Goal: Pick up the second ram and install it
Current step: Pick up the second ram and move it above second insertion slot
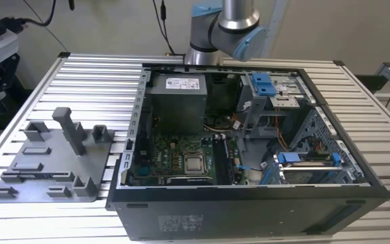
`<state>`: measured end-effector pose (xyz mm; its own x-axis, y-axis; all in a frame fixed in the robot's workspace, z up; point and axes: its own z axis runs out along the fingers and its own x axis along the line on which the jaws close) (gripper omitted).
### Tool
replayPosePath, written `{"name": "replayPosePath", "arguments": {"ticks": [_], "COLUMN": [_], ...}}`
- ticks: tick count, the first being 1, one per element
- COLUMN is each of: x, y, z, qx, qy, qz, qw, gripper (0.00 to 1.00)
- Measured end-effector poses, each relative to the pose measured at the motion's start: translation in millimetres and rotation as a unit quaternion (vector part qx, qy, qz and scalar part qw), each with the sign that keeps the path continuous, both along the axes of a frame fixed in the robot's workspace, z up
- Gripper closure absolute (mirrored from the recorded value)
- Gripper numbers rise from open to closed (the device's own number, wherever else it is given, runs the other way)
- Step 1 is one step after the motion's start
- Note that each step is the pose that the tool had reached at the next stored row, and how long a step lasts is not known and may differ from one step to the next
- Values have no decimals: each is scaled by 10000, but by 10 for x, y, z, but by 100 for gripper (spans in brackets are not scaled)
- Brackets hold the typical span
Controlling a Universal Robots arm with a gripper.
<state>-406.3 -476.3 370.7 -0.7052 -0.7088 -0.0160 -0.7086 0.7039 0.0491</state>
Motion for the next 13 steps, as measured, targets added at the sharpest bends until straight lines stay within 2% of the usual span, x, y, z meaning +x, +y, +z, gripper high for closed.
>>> {"name": "replayPosePath", "arguments": {"ticks": [7, 13], "x": [-3, -9], "y": [-2, -3], "z": [2, 0], "qx": [-1, 0], "qy": [2, 0], "qz": [363, 696], "qw": [9993, 9976], "gripper": [89, 89]}}
